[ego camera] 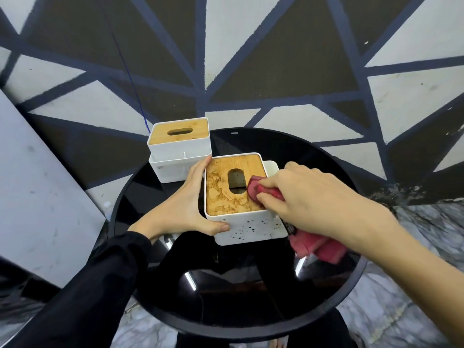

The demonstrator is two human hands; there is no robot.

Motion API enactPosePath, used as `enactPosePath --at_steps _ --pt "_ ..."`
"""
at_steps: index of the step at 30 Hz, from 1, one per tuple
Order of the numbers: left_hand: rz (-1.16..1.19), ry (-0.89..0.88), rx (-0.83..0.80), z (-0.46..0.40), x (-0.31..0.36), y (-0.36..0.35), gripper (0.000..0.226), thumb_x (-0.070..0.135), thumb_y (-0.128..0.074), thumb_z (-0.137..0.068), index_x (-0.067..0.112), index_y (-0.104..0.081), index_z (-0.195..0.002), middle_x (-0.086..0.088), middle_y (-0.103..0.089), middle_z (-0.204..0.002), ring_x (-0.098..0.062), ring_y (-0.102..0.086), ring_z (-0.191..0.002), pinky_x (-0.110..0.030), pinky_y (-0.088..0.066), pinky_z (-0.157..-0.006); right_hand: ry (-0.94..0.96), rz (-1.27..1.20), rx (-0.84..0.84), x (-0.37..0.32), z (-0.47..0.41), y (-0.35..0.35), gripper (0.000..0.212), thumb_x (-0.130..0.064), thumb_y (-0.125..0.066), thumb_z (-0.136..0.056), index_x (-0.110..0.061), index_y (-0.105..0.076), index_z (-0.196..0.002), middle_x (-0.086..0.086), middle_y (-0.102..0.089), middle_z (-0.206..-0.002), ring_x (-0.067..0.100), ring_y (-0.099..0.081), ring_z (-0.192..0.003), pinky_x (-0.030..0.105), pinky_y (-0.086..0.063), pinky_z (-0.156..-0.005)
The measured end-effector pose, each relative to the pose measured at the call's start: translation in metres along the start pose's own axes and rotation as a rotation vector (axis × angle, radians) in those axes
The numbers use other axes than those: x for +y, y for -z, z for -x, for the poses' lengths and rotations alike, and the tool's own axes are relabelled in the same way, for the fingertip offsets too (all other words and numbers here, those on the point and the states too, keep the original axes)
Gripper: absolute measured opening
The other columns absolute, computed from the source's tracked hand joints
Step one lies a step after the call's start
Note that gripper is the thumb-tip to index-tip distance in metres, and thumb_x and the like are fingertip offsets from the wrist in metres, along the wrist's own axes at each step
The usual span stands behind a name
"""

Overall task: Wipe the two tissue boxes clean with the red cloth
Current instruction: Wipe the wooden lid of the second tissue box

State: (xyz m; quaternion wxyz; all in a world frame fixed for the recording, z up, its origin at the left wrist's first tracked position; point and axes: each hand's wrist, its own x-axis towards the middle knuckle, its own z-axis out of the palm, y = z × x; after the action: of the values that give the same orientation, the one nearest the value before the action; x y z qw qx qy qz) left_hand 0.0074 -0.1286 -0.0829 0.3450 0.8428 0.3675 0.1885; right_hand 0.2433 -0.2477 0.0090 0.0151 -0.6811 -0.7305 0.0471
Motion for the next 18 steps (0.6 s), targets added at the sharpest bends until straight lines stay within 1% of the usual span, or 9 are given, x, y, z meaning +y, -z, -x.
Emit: enactPosePath --at_steps 3,5,8,10,12,14,15,17,18 --pt "0.009 0.000 0.013 0.000 0.000 0.000 0.149 0.059 -0.093 -0.056 0.045 0.009 -0.163 0.012 -0.016 -0.166 -0.005 -0.028 -0.154 -0.045 -0.032 -0.128 -0.017 -0.025 0.063 0.007 -0.038 -0.004 0.040 -0.051 -0.041 -0.107 -0.031 -0.062 -0.134 0.005 -0.051 -0.112 0.027 -0.049 -0.083 0.037 -0.037 -0.076" --pt "0.011 -0.002 0.010 -0.001 0.000 0.000 0.148 0.059 -0.094 -0.056 0.045 0.008 -0.163 0.012 -0.016 -0.166 -0.006 -0.028 -0.154 -0.046 -0.032 -0.128 -0.019 -0.032 0.080 0.011 -0.064 -0.005 0.044 -0.052 -0.042 -0.107 -0.030 -0.058 -0.141 0.009 -0.055 -0.122 0.033 -0.057 -0.099 0.039 -0.037 -0.080" --pt "0.017 -0.001 0.023 -0.001 0.000 -0.001 0.146 0.058 -0.094 -0.058 0.045 0.007 -0.163 0.013 -0.016 -0.165 -0.005 -0.028 -0.153 -0.047 -0.034 -0.127 -0.004 -0.062 0.096 0.014 -0.085 -0.006 0.045 -0.052 -0.042 -0.106 -0.030 -0.058 -0.142 0.010 -0.056 -0.125 0.034 -0.059 -0.113 0.040 -0.040 -0.082" --pt "0.017 -0.006 0.031 -0.001 0.001 -0.003 0.146 0.057 -0.094 -0.058 0.042 0.007 -0.163 0.016 -0.013 -0.165 -0.005 -0.027 -0.154 -0.046 -0.034 -0.127 0.006 -0.064 0.076 0.018 -0.085 -0.007 0.046 -0.052 -0.041 -0.106 -0.028 -0.057 -0.142 0.010 -0.055 -0.121 0.034 -0.059 -0.110 0.042 -0.044 -0.085" --pt "0.019 -0.015 0.030 -0.001 0.001 -0.004 0.147 0.057 -0.092 -0.058 0.040 0.008 -0.164 0.019 -0.009 -0.163 -0.005 -0.025 -0.154 -0.044 -0.034 -0.127 0.026 -0.069 0.032 0.022 -0.074 -0.005 0.046 -0.053 -0.042 -0.105 -0.025 -0.060 -0.136 0.004 -0.053 -0.108 0.034 -0.059 -0.109 0.043 -0.047 -0.086" --pt "0.028 -0.016 0.035 -0.001 0.001 -0.005 0.146 0.056 -0.092 -0.058 0.040 0.008 -0.164 0.020 -0.009 -0.162 -0.005 -0.025 -0.154 -0.044 -0.034 -0.127 0.059 -0.068 -0.014 0.021 -0.056 -0.002 0.041 -0.054 -0.044 -0.104 -0.028 -0.063 -0.129 -0.004 -0.044 -0.093 0.031 -0.059 -0.104 0.040 -0.044 -0.081" --pt "0.032 -0.016 0.037 0.000 0.001 -0.005 0.146 0.055 -0.092 -0.058 0.041 0.008 -0.164 0.020 -0.010 -0.162 -0.005 -0.025 -0.154 -0.044 -0.034 -0.127 0.070 -0.061 -0.032 0.020 -0.044 0.000 0.038 -0.054 -0.044 -0.104 -0.033 -0.063 -0.129 -0.007 -0.040 -0.089 0.027 -0.058 -0.095 0.039 -0.042 -0.077" --pt "0.038 -0.016 0.039 0.000 0.000 -0.005 0.145 0.054 -0.093 -0.060 0.043 0.007 -0.163 0.018 -0.011 -0.163 -0.006 -0.025 -0.155 -0.045 -0.034 -0.127 0.080 -0.045 -0.071 0.016 -0.017 0.005 0.034 -0.053 -0.042 -0.105 -0.040 -0.064 -0.126 -0.009 -0.039 -0.089 0.019 -0.053 -0.079 0.037 -0.039 -0.072" --pt "0.036 -0.016 0.037 0.000 0.000 -0.005 0.144 0.054 -0.093 -0.060 0.044 0.008 -0.163 0.017 -0.011 -0.164 -0.008 -0.025 -0.155 -0.046 -0.034 -0.127 0.082 -0.035 -0.097 0.014 -0.005 0.008 0.033 -0.053 -0.040 -0.105 -0.042 -0.064 -0.125 -0.008 -0.041 -0.092 0.019 -0.052 -0.078 0.036 -0.040 -0.072"
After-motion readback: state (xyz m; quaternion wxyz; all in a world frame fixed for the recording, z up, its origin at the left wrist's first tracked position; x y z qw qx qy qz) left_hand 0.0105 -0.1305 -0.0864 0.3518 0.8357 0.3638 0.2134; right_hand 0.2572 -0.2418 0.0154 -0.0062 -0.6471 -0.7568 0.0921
